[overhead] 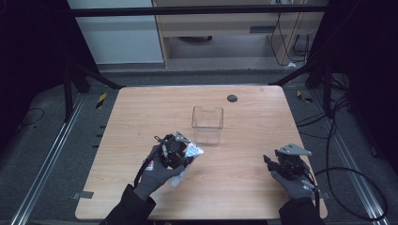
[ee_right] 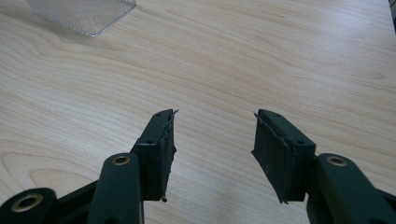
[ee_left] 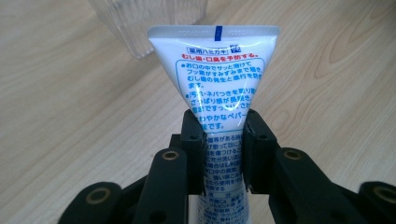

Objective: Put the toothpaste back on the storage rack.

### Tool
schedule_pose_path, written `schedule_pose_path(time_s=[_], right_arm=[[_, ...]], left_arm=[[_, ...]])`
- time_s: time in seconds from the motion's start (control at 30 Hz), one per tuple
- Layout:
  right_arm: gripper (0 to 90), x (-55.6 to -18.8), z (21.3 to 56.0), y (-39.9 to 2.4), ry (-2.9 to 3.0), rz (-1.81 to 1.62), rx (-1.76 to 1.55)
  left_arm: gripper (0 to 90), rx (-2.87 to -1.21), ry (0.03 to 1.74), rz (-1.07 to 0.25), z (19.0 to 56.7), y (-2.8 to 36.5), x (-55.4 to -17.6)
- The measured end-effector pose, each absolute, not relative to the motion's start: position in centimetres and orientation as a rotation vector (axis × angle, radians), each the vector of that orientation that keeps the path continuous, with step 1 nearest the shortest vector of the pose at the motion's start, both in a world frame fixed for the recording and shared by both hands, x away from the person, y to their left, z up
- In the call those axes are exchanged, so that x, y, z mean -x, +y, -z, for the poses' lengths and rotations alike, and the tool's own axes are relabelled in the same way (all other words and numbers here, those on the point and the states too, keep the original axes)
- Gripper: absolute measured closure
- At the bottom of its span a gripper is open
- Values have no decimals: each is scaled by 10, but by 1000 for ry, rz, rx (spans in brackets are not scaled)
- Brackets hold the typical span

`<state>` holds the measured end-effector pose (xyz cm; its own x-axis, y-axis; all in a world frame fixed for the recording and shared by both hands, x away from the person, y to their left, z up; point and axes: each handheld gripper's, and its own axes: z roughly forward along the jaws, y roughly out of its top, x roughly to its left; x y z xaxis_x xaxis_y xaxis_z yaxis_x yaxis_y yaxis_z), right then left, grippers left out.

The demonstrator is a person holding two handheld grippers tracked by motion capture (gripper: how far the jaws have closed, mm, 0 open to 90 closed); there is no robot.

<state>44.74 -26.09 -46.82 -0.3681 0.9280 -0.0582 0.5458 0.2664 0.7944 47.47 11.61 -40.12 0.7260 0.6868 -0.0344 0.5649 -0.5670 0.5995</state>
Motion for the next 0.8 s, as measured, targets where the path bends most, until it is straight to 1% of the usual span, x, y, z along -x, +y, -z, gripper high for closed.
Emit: schedule_pose_path(time_s=[0.47, 0.7, 0.8], right_arm=[[477, -447, 467, -262, 1995, -957, -1329], [476, -447, 467, -262, 1983, -963, -1325], [476, -447, 467, -262, 1981, -963, -1322]], left_arm=[[735, -2126, 934, -435, 361, 139, -471], [734, -1986, 957, -582, 339, 150, -478], [733, -1921, 981, -591, 334, 154, -487]])
